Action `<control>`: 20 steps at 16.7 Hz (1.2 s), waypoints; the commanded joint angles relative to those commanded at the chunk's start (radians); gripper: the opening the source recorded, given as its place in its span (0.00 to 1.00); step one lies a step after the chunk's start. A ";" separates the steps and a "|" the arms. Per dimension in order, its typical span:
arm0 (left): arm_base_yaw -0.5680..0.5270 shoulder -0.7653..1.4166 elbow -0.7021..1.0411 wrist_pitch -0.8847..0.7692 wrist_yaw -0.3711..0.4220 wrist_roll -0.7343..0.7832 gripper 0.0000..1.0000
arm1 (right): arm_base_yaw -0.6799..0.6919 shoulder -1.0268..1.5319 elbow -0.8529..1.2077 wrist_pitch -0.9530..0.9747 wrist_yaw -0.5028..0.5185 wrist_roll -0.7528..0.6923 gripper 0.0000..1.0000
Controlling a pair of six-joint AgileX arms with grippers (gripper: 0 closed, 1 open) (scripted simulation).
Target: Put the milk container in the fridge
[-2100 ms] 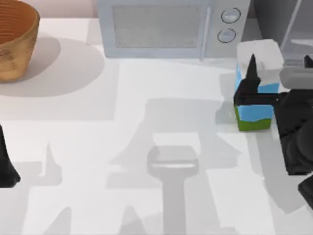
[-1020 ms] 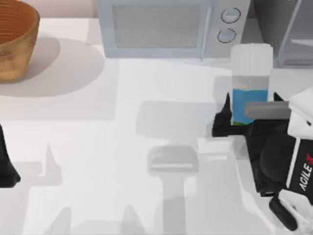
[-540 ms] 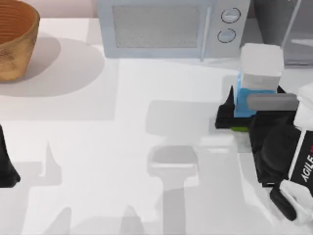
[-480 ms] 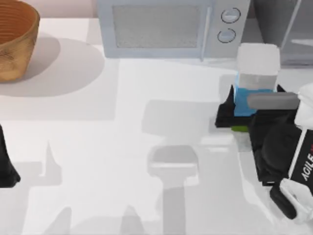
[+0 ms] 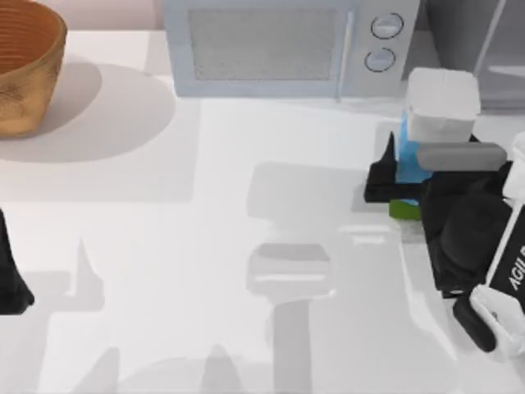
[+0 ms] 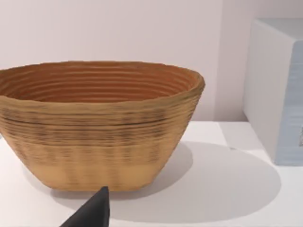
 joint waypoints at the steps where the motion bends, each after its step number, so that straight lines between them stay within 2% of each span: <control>1: 0.000 0.000 0.000 0.000 0.000 0.000 1.00 | -0.002 0.000 0.002 -0.002 -0.002 0.000 1.00; 6: 0.000 0.000 0.000 0.000 0.000 0.000 1.00 | -0.003 0.000 0.004 -0.004 -0.003 0.000 1.00; 19: 0.000 0.000 0.000 0.000 0.000 0.000 1.00 | -0.003 0.000 0.004 -0.004 -0.003 0.000 0.02; 20: 0.000 0.000 0.000 0.000 0.000 0.000 1.00 | -0.003 0.000 0.004 -0.004 -0.003 0.000 0.00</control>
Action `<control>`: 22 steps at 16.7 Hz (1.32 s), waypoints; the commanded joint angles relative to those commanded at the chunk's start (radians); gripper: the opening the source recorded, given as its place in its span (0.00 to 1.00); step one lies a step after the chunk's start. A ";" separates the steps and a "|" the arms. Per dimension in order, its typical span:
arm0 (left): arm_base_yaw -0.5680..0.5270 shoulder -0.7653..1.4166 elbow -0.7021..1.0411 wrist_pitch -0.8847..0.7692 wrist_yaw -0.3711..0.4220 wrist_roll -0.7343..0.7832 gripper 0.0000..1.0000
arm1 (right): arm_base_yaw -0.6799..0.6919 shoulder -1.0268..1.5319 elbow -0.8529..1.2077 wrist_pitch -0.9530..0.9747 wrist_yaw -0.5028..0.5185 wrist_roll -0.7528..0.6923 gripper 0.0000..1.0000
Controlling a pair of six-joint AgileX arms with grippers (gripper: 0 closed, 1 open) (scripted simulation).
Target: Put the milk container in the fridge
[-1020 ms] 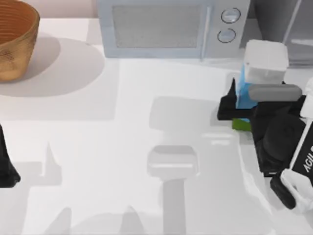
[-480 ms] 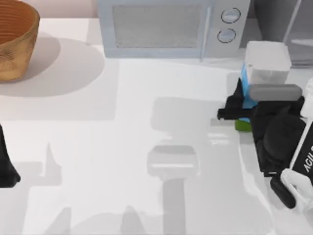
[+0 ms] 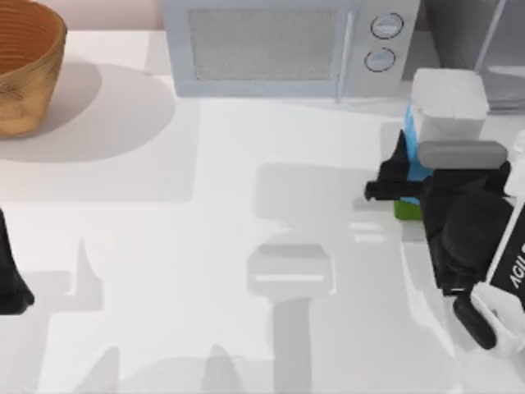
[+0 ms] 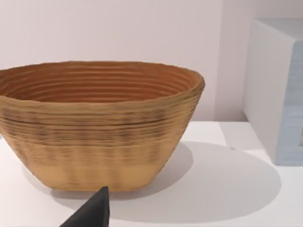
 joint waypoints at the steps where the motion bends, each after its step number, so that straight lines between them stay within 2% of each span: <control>1: 0.000 0.000 0.000 0.000 0.000 0.000 1.00 | 0.000 0.000 0.000 0.000 0.000 0.000 0.00; 10: 0.000 0.000 0.000 0.000 0.000 0.000 1.00 | -0.001 -0.011 0.000 -0.012 0.001 0.000 0.00; 22: 0.000 0.000 0.000 0.000 0.000 0.000 1.00 | -0.001 -0.348 0.036 -0.367 -0.006 0.005 0.00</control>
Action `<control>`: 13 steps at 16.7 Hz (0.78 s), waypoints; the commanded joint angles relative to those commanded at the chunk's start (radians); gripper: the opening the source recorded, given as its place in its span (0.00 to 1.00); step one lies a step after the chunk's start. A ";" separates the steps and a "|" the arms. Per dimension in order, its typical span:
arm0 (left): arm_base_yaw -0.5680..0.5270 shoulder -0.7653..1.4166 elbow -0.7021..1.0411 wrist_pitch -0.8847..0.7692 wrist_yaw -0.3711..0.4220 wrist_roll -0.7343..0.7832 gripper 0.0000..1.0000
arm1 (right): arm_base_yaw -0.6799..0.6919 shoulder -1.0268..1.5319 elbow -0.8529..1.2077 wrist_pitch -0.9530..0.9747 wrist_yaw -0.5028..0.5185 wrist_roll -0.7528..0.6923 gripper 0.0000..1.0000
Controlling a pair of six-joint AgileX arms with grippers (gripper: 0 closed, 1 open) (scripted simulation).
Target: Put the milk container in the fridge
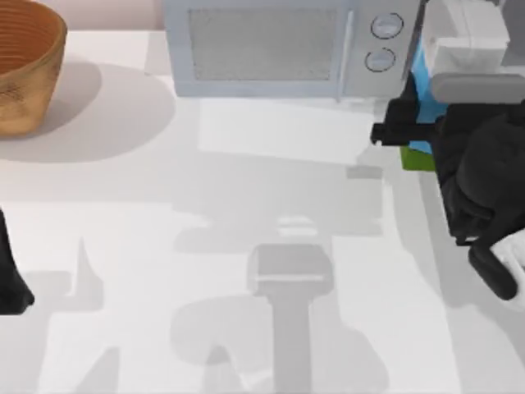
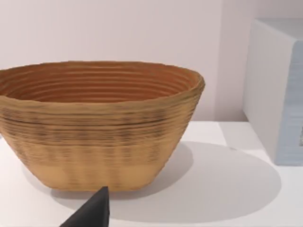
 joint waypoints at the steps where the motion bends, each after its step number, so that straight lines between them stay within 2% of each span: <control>1: 0.000 0.000 0.000 0.000 0.000 0.000 1.00 | 0.000 -0.027 0.003 -0.029 0.000 0.000 0.00; 10: 0.000 0.000 0.000 0.000 0.000 0.000 1.00 | 0.005 -0.278 0.027 -0.327 -0.005 0.004 0.00; 13: 0.000 0.000 0.000 0.000 0.000 0.000 1.00 | 0.005 -0.298 0.030 -0.348 -0.002 0.001 0.00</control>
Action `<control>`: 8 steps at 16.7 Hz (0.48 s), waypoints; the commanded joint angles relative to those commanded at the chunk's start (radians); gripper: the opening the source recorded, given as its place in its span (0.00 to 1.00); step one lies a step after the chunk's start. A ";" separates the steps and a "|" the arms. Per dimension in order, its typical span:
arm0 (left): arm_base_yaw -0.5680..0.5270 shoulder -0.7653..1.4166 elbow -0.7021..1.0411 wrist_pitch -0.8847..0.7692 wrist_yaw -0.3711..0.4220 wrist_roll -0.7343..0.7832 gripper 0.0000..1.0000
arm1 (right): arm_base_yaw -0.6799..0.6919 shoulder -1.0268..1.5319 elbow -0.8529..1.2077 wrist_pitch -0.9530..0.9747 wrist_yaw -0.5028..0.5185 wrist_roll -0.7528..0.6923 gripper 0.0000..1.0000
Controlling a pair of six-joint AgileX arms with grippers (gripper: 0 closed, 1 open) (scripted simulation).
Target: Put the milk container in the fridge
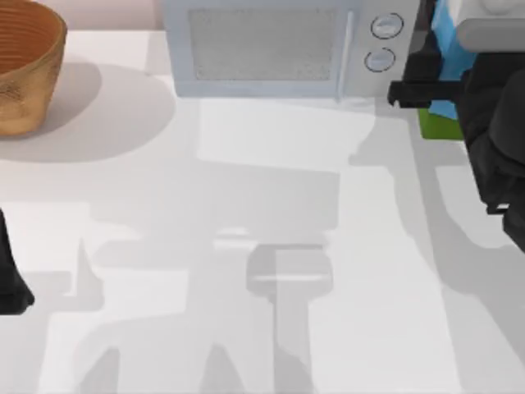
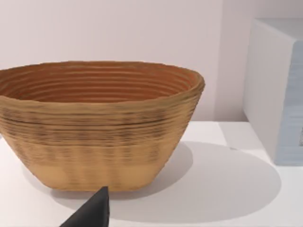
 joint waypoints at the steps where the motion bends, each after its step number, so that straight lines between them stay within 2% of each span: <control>1: 0.000 0.000 0.000 0.000 0.000 0.000 1.00 | 0.000 0.000 0.000 0.000 0.000 0.000 0.00; 8: 0.000 0.000 0.000 0.000 0.000 0.000 1.00 | -0.054 -0.092 -0.048 -0.061 0.000 -0.010 0.00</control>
